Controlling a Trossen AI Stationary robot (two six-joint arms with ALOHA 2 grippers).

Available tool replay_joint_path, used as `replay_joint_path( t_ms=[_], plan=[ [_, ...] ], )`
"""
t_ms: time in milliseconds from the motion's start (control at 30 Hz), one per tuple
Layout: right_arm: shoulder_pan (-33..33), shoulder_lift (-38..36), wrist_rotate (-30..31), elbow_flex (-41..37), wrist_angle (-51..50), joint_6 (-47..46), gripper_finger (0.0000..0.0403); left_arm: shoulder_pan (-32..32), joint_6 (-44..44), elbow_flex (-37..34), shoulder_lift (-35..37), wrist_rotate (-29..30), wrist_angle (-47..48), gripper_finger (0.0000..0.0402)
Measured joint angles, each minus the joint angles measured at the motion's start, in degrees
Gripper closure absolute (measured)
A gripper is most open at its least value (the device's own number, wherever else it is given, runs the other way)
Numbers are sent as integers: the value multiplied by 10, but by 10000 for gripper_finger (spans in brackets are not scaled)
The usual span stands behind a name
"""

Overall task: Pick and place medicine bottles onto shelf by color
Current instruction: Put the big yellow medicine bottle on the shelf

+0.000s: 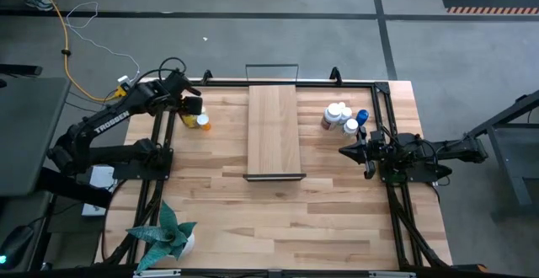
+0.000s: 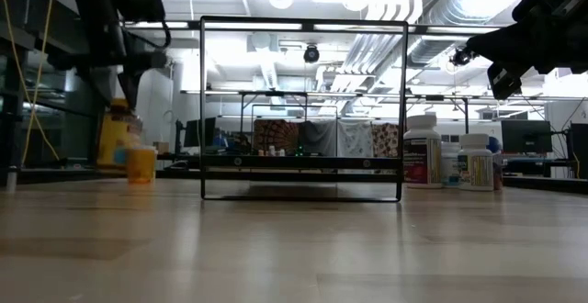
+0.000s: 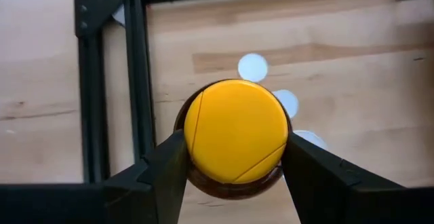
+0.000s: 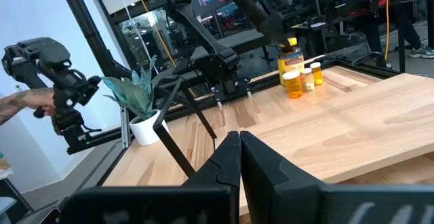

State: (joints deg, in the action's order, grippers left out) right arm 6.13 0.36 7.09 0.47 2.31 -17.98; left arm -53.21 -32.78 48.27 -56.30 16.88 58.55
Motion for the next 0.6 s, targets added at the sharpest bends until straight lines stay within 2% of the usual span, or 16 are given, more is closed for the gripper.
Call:
replay_joint_path(
  t_ms=[333, 600],
  plan=[
    [0, 0, 0, 0, 0, 0, 402, 5, 5, 108, 50, 4, 39, 205],
    [0, 0, 0, 0, 0, 0, 402, 89, 10, 139, 43, 3, 6, 206]
  ],
)
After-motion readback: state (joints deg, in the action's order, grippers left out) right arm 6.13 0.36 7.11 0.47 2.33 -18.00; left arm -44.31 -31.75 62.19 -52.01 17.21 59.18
